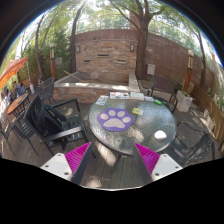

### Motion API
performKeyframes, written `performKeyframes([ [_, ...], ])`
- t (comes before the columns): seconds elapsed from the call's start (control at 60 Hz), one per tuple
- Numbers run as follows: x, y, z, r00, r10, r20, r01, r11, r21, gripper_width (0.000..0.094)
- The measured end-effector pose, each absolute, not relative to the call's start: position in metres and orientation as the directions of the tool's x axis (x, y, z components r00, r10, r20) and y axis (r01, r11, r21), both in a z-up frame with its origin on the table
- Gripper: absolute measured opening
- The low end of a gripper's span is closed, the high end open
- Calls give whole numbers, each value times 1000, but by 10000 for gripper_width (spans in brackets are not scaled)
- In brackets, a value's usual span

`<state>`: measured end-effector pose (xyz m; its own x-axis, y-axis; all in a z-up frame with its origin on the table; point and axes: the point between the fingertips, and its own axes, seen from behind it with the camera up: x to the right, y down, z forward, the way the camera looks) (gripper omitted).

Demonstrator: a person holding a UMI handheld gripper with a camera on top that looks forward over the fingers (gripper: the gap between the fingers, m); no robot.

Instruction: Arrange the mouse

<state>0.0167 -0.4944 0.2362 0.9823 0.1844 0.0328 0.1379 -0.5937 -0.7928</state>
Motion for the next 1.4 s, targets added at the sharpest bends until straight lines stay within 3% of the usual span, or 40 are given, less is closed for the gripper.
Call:
performKeyframes([
  [0.15,34,-505,221,989,149,26,114,-625,-772,846],
  [0.417,125,-498,143,999,21,34,39,-683,-729,852],
  [0.683,230,-401,74,994,-102,42,-35,-651,-758,857],
  [0.967,283,-283,0,989,-147,-8,-101,-637,-765,845],
  [1.05,294,-263,-15,986,-162,-48,-143,-647,-749,846],
  [1.317,294,-203,-9,980,-166,-113,-193,-635,-748,843],
  [1.4,289,-189,-11,984,-150,-100,-174,-639,-750,766],
])
